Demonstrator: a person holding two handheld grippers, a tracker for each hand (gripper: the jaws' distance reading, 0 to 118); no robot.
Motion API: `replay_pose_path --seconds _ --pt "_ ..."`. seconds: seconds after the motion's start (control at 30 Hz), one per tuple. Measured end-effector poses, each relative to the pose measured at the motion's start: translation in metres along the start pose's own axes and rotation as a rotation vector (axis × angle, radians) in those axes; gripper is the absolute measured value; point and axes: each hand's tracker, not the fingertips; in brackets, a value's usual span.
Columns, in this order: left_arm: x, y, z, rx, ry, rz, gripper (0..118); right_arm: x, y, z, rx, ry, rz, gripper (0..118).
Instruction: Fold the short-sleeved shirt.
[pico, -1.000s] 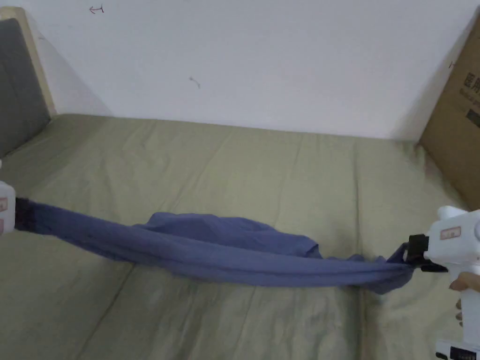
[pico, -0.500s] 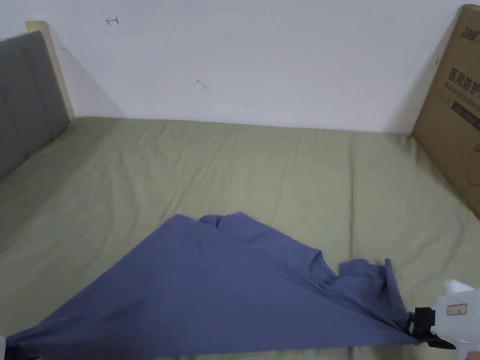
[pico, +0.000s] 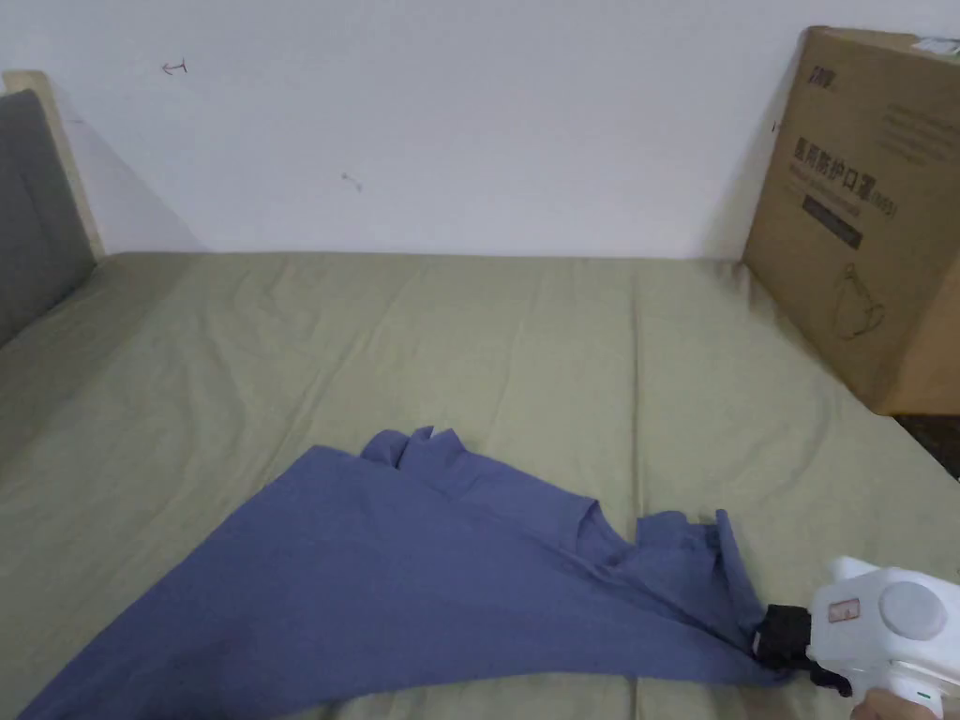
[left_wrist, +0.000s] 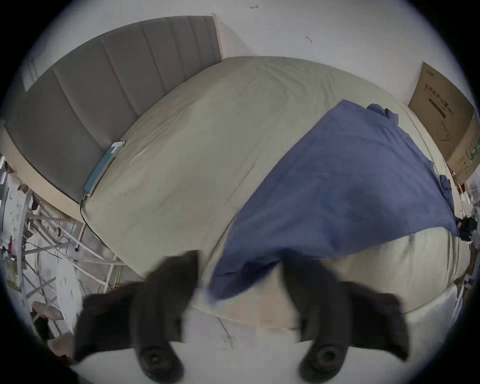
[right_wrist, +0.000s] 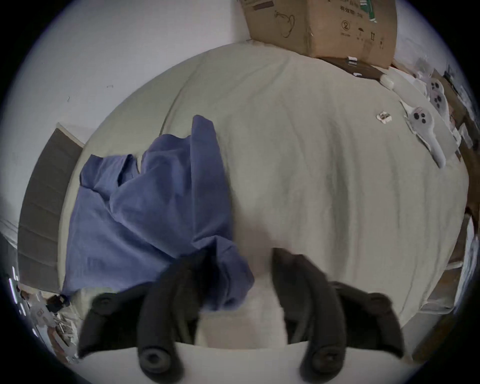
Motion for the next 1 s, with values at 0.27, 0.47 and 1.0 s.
replay_pose_path --seconds 0.27,0.47,1.0 --pt "0.040 0.019 0.046 0.149 -0.137 -0.010 104 -0.009 -0.013 0.062 0.134 0.081 -0.027 68" --pt "0.093 0.003 0.051 0.181 -0.220 -0.057 0 -0.017 -0.049 0.071 0.166 0.057 0.015 2" --pt "0.138 0.003 0.034 0.128 -0.268 -0.135 0 0.001 -0.009 0.021 0.143 0.022 0.018 94"
